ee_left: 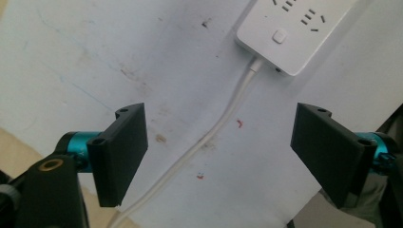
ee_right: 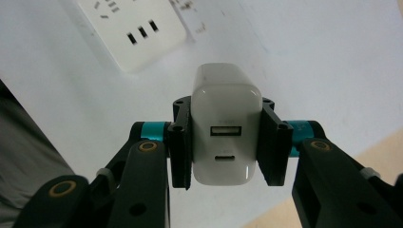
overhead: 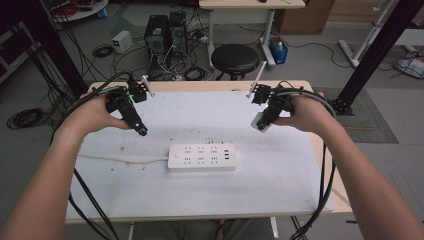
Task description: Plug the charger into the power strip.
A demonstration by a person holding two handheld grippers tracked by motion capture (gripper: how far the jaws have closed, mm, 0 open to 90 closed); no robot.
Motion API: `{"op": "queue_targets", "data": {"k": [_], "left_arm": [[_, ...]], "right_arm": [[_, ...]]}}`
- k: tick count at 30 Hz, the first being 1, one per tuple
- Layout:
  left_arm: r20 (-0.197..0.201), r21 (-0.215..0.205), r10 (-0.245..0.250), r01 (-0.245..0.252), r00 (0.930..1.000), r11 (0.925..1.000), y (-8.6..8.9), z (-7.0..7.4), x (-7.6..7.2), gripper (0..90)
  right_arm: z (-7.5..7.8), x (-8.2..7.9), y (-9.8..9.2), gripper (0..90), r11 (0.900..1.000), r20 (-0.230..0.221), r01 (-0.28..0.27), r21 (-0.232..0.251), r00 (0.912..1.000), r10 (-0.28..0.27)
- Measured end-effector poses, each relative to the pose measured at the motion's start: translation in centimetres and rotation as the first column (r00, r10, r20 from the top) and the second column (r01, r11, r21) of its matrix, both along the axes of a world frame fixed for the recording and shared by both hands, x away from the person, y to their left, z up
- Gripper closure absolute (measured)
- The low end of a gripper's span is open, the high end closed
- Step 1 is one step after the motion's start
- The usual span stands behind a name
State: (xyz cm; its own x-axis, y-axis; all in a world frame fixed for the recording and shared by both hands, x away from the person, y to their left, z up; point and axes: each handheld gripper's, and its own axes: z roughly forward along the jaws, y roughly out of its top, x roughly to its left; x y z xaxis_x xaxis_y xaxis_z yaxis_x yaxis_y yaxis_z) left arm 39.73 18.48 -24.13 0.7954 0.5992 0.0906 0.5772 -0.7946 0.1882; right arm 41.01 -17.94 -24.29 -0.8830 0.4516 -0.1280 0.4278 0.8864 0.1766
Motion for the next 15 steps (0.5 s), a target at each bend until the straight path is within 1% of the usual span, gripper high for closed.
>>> {"op": "queue_targets", "data": {"k": [1,2,3,4,7,9,10,11,12,13,14,15], "left_arm": [[-0.004,-0.011,0.005,-0.005,1.0000,0.9999,0.2,-0.2,-0.2,19.8],[-0.009,-0.010,0.000,0.000,1.0000,0.9999,0.4,-0.3,-0.3,19.7],[-0.009,-0.010,-0.001,0.001,1.0000,0.9999,0.5,-0.5,-0.5,19.7],[-0.004,-0.013,0.002,-0.002,1.0000,0.9999,0.7,-0.6,-0.6,19.7],[0.003,-0.021,0.004,-0.004,1.0000,0.9998,1.1,-1.0,-1.3,19.7],[0.002,-0.016,-0.001,0.001,1.0000,0.9999,1.4,-1.2,-1.6,19.7],[0.001,-0.013,-0.005,0.005,1.0000,0.9999,1.6,-1.3,-1.8,19.7],[0.003,-0.016,-0.001,0.001,1.0000,0.9999,1.7,-1.4,-2.0,19.6],[0.009,-0.024,0.008,-0.008,0.9999,0.9997,1.8,-1.5,-2.3,19.6],[0.011,-0.023,0.007,-0.007,0.9999,0.9997,2.0,-1.6,-2.4,19.6],[0.013,-0.025,0.010,-0.009,0.9999,0.9997,2.1,-1.7,-2.7,19.6],[0.013,-0.020,0.006,-0.006,0.9999,0.9998,2.2,-1.7,-2.9,19.6]], "right_arm": [[0.0,0.0,0.0,61.9,1.000,0.000,0.000,0.000,1.0000,0.000],[-0.3,0.1,0.5,61.9,1.000,-0.002,-0.020,-0.003,0.9998,0.020],[-0.9,0.3,1.8,61.9,0.998,0.008,-0.062,0.003,0.9980,0.062],[-0.9,0.3,1.8,61.9,0.998,0.008,-0.062,0.003,0.9980,0.062],[-1.8,0.5,3.8,61.9,0.995,-0.009,-0.102,0.005,0.9947,0.102],[-2.4,0.6,5.3,61.9,0.990,-0.024,-0.140,-0.009,0.9898,0.140],[-2.9,0.5,6.1,61.9,0.986,-0.030,-0.164,-0.012,0.9860,0.164],[-3.3,0.5,6.8,62.0,0.980,-0.033,-0.196,-0.021,0.9803,0.195],[-3.6,0.2,7.6,62.0,0.976,-0.029,-0.212,-0.049,0.9771,0.211],[-4.0,0.2,8.4,62.0,0.970,-0.021,-0.235,-0.062,0.9719,0.234],[-4.4,0.2,9.0,62.0,0.967,-0.035,-0.246,-0.066,0.9692,0.244],[-4.8,0.3,9.6,62.0,0.963,-0.044,-0.262,-0.061,0.9646,0.260]]}}
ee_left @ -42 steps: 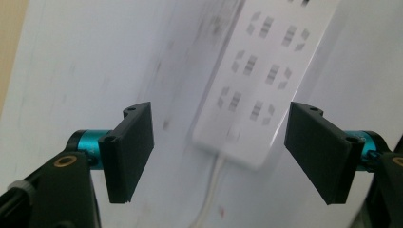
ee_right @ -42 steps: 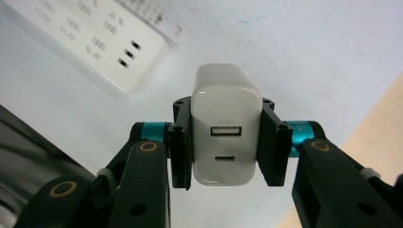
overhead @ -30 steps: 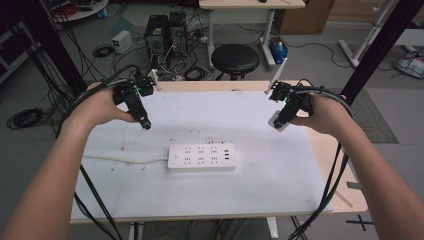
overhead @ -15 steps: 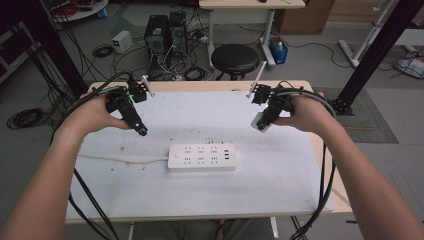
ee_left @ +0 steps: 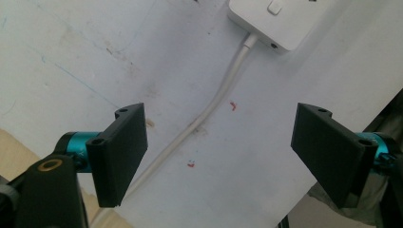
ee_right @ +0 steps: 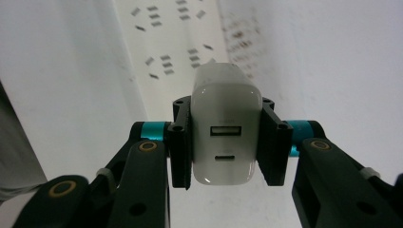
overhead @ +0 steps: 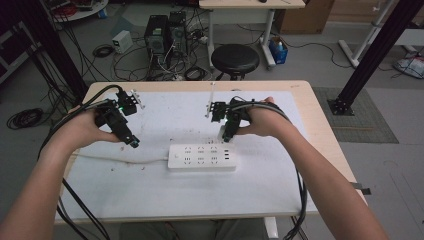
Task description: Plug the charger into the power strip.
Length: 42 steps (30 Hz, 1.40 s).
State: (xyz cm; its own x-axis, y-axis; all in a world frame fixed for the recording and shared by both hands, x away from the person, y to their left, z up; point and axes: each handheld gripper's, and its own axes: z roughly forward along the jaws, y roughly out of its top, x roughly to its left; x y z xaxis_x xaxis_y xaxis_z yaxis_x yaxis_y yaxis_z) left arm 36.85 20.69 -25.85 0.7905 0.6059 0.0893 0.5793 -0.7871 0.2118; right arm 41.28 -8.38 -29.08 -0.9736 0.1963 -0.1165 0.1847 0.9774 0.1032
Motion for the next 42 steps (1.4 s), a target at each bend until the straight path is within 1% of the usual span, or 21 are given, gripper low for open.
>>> {"op": "queue_targets", "data": {"k": [1,3,4,5,7,11,12,13,14,16,17,21,24,26,30,31,32,34,35,38,42], "left_arm": [[0.003,-0.005,0.003,-0.003,1.0000,1.0000,0.1,-0.1,-0.2,19.6],[-0.002,0.004,-0.001,0.001,1.0000,1.0000,0.3,-0.3,-0.6,19.6],[0.005,-0.011,0.016,-0.016,0.9999,0.9998,0.2,-0.6,-0.8,19.6],[0.001,-0.006,0.010,-0.010,1.0000,0.9999,0.3,-0.7,-0.9,19.6],[-0.010,0.002,0.003,-0.003,0.9999,1.0000,0.3,-1.0,-1.1,19.7],[-0.015,0.012,0.000,0.000,0.9999,0.9999,0.4,-1.4,-1.5,19.7],[-0.014,0.011,0.001,-0.001,0.9999,0.9999,0.4,-1.4,-1.5,19.6],[-0.014,0.011,0.001,-0.001,0.9999,0.9999,0.4,-1.4,-1.5,19.7],[-0.010,0.000,0.009,-0.009,0.9999,1.0000,0.3,-1.5,-1.7,19.7],[-0.018,0.012,-0.002,0.003,0.9998,0.9999,0.3,-1.6,-1.7,19.7],[-0.017,0.004,0.006,-0.006,0.9998,1.0000,0.2,-1.8,-1.8,19.7],[-0.028,0.013,-0.004,0.005,0.9996,0.9999,0.0,-2.1,-1.7,19.6],[-0.036,0.007,0.000,0.000,0.9993,1.0000,-0.3,-2.5,-1.6,19.7],[-0.045,0.014,-0.008,0.008,0.9989,0.9999,-0.4,-2.6,-1.5,19.7],[-0.045,0.002,-0.005,0.005,0.9990,1.0000,-0.6,-2.9,-1.4,19.6],[-0.046,0.001,-0.005,0.005,0.9989,1.0000,-0.7,-3.0,-1.4,19.7],[-0.046,-0.001,-0.006,0.006,0.9989,1.0000,-0.7,-3.0,-1.4,19.7],[-0.048,-0.005,-0.012,0.012,0.9988,0.9999,-0.8,-3.1,-1.4,19.7],[-0.048,-0.006,-0.015,0.015,0.9988,0.9999,-0.9,-3.1,-1.4,19.7],[-0.048,-0.006,-0.022,0.022,0.9986,0.9997,-1.1,-3.1,-1.4,19.7],[-0.051,-0.011,-0.023,0.022,0.9984,0.9997,-1.2,-3.2,-1.2,19.6]], "right_arm": [[-0.4,0.0,0.6,62.0,1.000,-0.018,-0.013,-0.005,0.9998,0.013],[-1.4,0.0,1.7,62.0,0.999,-0.031,-0.043,-0.029,0.9986,0.042],[-2.0,0.0,2.3,62.0,0.997,-0.032,-0.057,-0.056,0.9980,0.055],[-2.9,0.2,3.1,62.0,0.993,-0.033,-0.093,-0.073,0.9953,0.091],[-3.3,0.2,3.5,62.0,0.992,-0.034,-0.099,-0.079,0.9947,0.097],[-4.8,0.5,4.4,62.1,0.981,-0.052,-0.148,-0.128,0.9884,0.142],[-4.9,0.6,4.5,62.1,0.978,-0.050,-0.161,-0.131,0.9865,0.156],[-4.9,0.6,4.5,62.1,0.978,-0.050,-0.161,-0.131,0.9865,0.156],[-4.9,0.8,4.5,62.1,0.980,-0.054,-0.166,-0.114,0.9855,0.160],[-4.9,0.9,4.6,62.1,0.979,-0.063,-0.174,-0.104,0.9837,0.168],[-5.3,0.8,4.7,62.2,0.972,-0.079,-0.200,-0.125,0.9783,0.192],[-5.4,0.7,4.8,62.3,0.969,-0.074,-0.212,-0.125,0.9762,0.204],[-5.4,0.8,4.7,62.7,0.964,-0.069,-0.240,-0.114,0.9699,0.233],[-5.4,0.9,4.7,62.7,0.968,-0.077,-0.223,-0.112,0.9735,0.216],[-5.5,0.7,4.9,62.7,0.966,-0.071,-0.226,-0.121,0.9731,0.219],[-5.7,0.7,4.9,62.7,0.963,-0.068,-0.236,-0.131,0.9712,0.229],[-6.3,0.5,5.1,62.7,0.956,-0.060,-0.248,-0.156,0.9685,0.241],[-6.3,0.7,5.0,62.8,0.959,-0.069,-0.240,-0.150,0.9704,0.232],[-6.3,0.9,4.8,62.8,0.963,-0.082,-0.234,-0.130,0.9710,0.225],[-6.4,1.0,4.3,62.9,0.969,-0.073,-0.229,-0.096,0.9721,0.223],[-6.7,1.0,4.2,62.7,0.971,-0.069,-0.222,-0.085,0.9738,0.217]]}}
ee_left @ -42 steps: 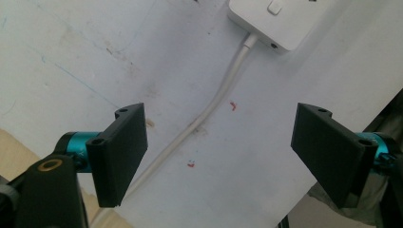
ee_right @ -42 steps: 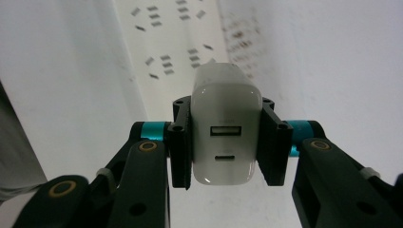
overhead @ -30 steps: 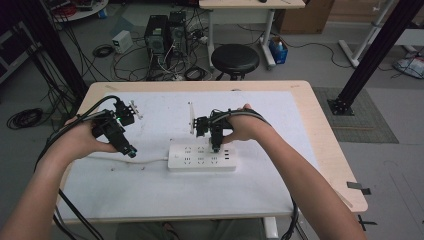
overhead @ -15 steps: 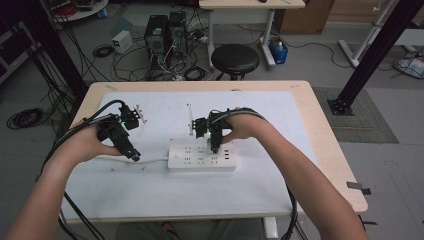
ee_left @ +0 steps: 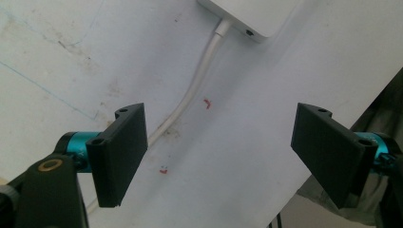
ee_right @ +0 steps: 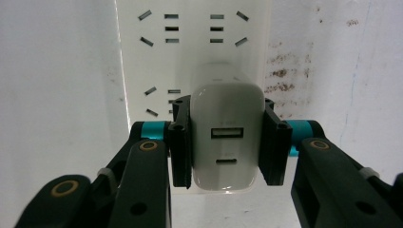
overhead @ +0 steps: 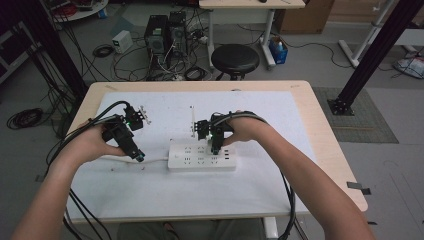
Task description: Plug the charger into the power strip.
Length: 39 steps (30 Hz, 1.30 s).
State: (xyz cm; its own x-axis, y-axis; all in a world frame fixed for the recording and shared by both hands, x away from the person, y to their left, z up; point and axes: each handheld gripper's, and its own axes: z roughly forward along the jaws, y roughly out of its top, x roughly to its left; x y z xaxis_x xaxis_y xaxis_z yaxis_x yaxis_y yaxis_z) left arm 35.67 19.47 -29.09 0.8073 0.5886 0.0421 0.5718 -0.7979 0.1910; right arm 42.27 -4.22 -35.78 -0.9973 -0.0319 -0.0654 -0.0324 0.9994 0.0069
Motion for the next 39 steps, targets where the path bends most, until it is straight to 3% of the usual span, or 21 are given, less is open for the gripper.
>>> {"op": "queue_targets", "data": {"k": [9,14,16,19,20,22,28,31,32,34,37,38,39], "left_arm": [[-0.004,0.008,-0.027,0.027,0.9996,0.9996,-0.8,-0.2,0.2,19.7],[-0.003,-0.001,-0.036,0.036,0.9994,0.9994,-1.3,-0.3,0.2,19.6],[-0.008,0.005,-0.041,0.041,0.9991,0.9992,-1.5,-0.4,0.2,19.6],[-0.006,0.013,-0.049,0.049,0.9988,0.9987,-1.5,-0.2,0.2,19.6],[-0.003,-0.003,-0.039,0.039,0.9992,0.9992,-1.5,-0.3,0.1,19.7],[-0.004,0.000,-0.045,0.045,0.9990,0.9990,-1.4,-0.2,0.1,19.7],[0.011,-0.006,-0.040,0.040,0.9992,0.9992,-1.3,-0.1,0.0,19.6],[0.015,-0.005,-0.044,0.044,0.9989,0.9990,-1.1,0.0,-0.1,19.6],[0.015,-0.009,-0.043,0.043,0.9990,0.9990,-1.0,0.1,-0.1,19.6],[0.013,-0.018,-0.024,0.024,0.9996,0.9996,-0.7,0.0,0.1,19.6],[0.021,-0.003,-0.005,0.005,0.9998,1.0000,-0.3,0.3,0.6,17.4],[0.025,-0.010,0.005,-0.005,0.9997,0.9999,-0.2,0.5,0.8,17.4],[0.028,-0.017,0.017,-0.017,0.9995,0.9997,-0.1,0.7,0.9,17.4]], "right_arm": [[-0.4,-0.4,0.3,62.9,1.000,0.021,-0.008,-0.017,0.9997,0.009],[-0.5,-0.1,0.2,62.8,1.000,0.004,-0.002,-0.018,1.0000,0.002],[-0.7,-0.8,0.7,62.8,0.999,0.043,-0.027,-0.041,0.9986,0.029],[-0.8,-0.3,0.6,62.8,1.000,0.014,0.005,-0.028,0.9999,-0.005],[-0.8,-0.1,0.4,62.8,1.000,-0.001,0.014,-0.019,0.9999,-0.014],[-0.9,0.0,0.1,62.7,1.000,-0.006,0.018,0.008,0.9998,-0.018],[-1.0,0.3,-0.1,61.7,1.000,-0.025,0.017,0.026,0.9995,-0.016],[-0.9,0.6,-0.7,37.6,0.995,-0.033,0.063,0.075,0.9976,-0.060],[-0.3,0.7,-1.2,33.6,0.989,-0.064,0.093,0.118,0.9943,-0.086],[1.5,1.0,-2.5,27.3,0.963,-0.068,0.179,0.201,0.9834,-0.168],[4.1,1.3,-5.4,22.0,0.917,-0.077,0.301,0.262,0.9537,-0.291],[4.8,1.3,-6.5,21.3,0.899,-0.061,0.351,0.261,0.9359,-0.347],[5.5,1.2,-7.6,20.5,0.874,-0.054,0.418,0.247,0.9068,-0.418]]}}
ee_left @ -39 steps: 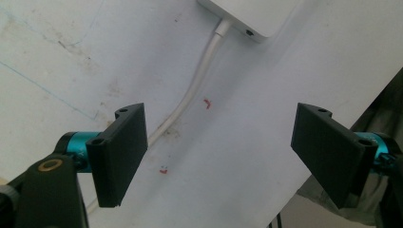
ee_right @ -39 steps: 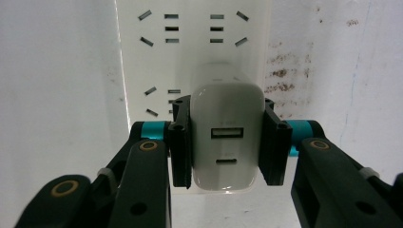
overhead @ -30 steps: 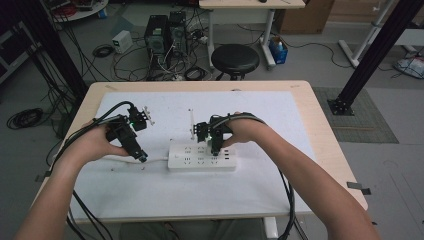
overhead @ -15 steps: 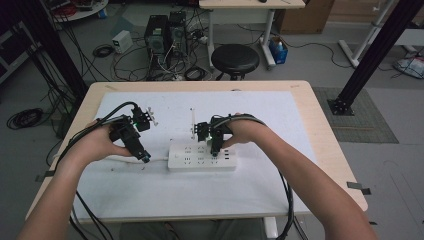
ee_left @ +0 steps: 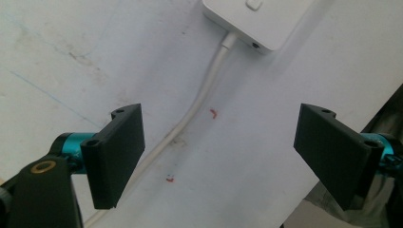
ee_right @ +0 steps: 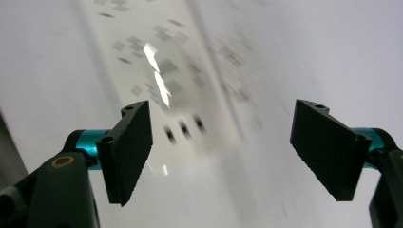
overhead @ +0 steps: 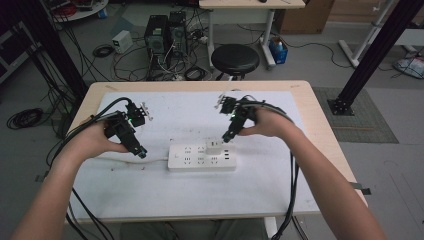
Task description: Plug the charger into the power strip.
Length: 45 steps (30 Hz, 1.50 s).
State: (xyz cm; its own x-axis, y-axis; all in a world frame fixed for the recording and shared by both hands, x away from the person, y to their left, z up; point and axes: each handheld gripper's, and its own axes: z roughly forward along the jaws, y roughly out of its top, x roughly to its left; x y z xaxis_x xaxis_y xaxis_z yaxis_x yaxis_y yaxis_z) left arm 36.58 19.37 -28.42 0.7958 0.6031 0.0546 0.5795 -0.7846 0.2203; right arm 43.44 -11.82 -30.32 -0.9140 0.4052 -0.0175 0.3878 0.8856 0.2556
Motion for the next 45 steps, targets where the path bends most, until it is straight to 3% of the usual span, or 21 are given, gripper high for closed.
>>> {"op": "queue_targets", "data": {"k": [3,6,8,11,12,14,17,19,20,22,32,36,45], "left_arm": [[0.004,-0.011,0.015,-0.015,0.9999,0.9998,0.2,0.5,0.5,17.3],[0.008,0.025,0.014,-0.015,0.9999,0.9996,0.3,0.8,0.9,17.2],[0.010,0.027,0.021,-0.021,0.9997,0.9994,0.4,1.0,1.1,17.2],[0.014,0.047,0.012,-0.013,0.9998,0.9988,0.4,1.1,1.5,17.2],[0.013,0.049,0.016,-0.016,0.9998,0.9987,0.4,1.1,1.5,17.2],[0.013,0.060,0.014,-0.014,0.9998,0.9981,0.4,1.2,1.7,17.2],[0.017,0.058,0.012,-0.013,0.9998,0.9982,0.3,1.4,1.8,17.2],[0.017,0.066,0.010,-0.011,0.9998,0.9978,0.3,1.4,1.9,17.2],[0.018,0.064,0.010,-0.011,0.9998,0.9979,0.2,1.4,1.9,17.2],[0.021,0.071,0.011,-0.013,0.9997,0.9974,0.1,1.3,2.0,17.2],[0.014,0.081,0.005,-0.006,0.9999,0.9967,-0.8,1.0,2.5,17.2],[0.012,0.088,-0.001,-0.001,0.9999,0.9961,-1.0,0.9,2.6,17.2],[0.010,0.088,0.000,-0.001,0.9999,0.9961,-1.0,0.6,2.6,17.2]], "right_arm": [[1.3,-0.4,-3.5,20.4,0.989,-0.012,0.144,-0.038,0.9895,-0.144],[2.3,-1.3,-6.5,20.3,0.958,0.013,0.273,-0.088,0.9619,-0.273],[2.7,-1.8,-8.3,20.3,0.930,0.018,0.351,-0.111,0.9361,-0.351],[2.9,-2.6,-10.4,20.3,0.899,0.025,0.416,-0.137,0.9088,-0.417],[3.0,-2.8,-11.0,20.3,0.898,0.026,0.416,-0.145,0.9085,-0.417],[3.1,-3.0,-11.9,20.3,0.886,0.017,0.438,-0.150,0.8974,-0.441],[3.2,-3.2,-12.9,20.3,0.875,0.019,0.457,-0.158,0.8876,-0.460],[3.3,-3.3,-13.3,20.3,0.875,0.015,0.458,-0.160,0.8870,-0.461],[3.3,-3.4,-13.4,20.3,0.879,0.015,0.450,-0.155,0.8910,-0.454],[3.4,-3.5,-13.5,20.3,0.872,0.017,0.462,-0.160,0.8848,-0.466],[3.1,-3.0,-13.9,20.3,0.876,0.005,0.459,-0.151,0.8860,-0.464],[2.7,-2.8,-14.2,20.3,0.870,-0.004,0.468,-0.156,0.8802,-0.475],[2.2,-2.8,-14.4,20.3,0.874,-0.009,0.461,-0.152,0.8840,-0.467]]}}
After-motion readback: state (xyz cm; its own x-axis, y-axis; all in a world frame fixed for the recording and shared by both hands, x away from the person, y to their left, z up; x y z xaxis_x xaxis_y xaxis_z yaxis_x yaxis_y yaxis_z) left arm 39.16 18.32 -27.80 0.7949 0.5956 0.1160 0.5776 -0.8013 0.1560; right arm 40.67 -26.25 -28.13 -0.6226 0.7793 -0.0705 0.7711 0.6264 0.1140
